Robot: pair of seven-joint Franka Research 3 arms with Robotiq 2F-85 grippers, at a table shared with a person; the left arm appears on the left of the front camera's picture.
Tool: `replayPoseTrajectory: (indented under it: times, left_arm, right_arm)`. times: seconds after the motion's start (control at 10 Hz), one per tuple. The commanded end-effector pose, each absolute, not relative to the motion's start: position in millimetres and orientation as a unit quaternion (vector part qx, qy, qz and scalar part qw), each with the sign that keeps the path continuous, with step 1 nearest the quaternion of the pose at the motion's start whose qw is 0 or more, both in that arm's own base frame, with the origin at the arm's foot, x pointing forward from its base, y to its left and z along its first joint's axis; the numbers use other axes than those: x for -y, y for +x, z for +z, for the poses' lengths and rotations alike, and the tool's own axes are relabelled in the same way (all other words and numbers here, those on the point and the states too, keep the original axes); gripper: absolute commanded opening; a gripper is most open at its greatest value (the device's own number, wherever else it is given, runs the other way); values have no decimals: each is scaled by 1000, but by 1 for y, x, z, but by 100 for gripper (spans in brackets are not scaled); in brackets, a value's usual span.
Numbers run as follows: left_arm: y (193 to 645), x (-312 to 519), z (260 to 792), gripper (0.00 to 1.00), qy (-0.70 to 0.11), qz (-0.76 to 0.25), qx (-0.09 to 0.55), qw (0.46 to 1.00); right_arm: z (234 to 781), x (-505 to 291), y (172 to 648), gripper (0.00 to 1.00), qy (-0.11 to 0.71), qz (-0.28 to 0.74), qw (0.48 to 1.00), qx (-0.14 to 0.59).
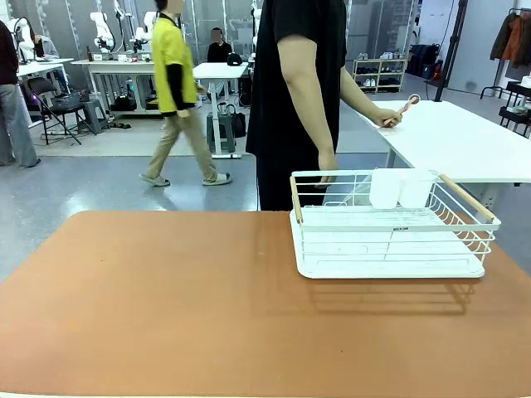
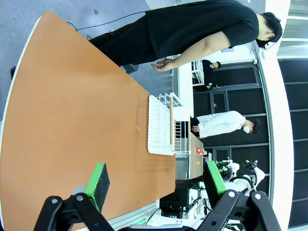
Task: Clean the table.
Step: Pick up the Lint Roller when the human hands it over.
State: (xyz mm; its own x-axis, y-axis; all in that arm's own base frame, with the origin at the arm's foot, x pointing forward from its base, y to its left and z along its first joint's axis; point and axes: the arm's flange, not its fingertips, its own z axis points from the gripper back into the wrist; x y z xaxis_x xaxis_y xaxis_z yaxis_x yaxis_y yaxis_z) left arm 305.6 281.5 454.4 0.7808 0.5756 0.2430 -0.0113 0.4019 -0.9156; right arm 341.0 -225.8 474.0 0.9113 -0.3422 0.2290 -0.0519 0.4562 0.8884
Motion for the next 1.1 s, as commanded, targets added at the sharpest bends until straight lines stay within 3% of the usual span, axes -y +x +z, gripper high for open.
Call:
replayPoseTrajectory:
  times: [0.0,1.0]
  left_arm:
    - [303,-281,454,100,-521,177,285,785]
    - [303,-281,454,100,-521,177,285,785]
  right_arm:
    - [476,223,340,100,521,-88,826,198]
    - [476,223,340,100,521,-88,826,198]
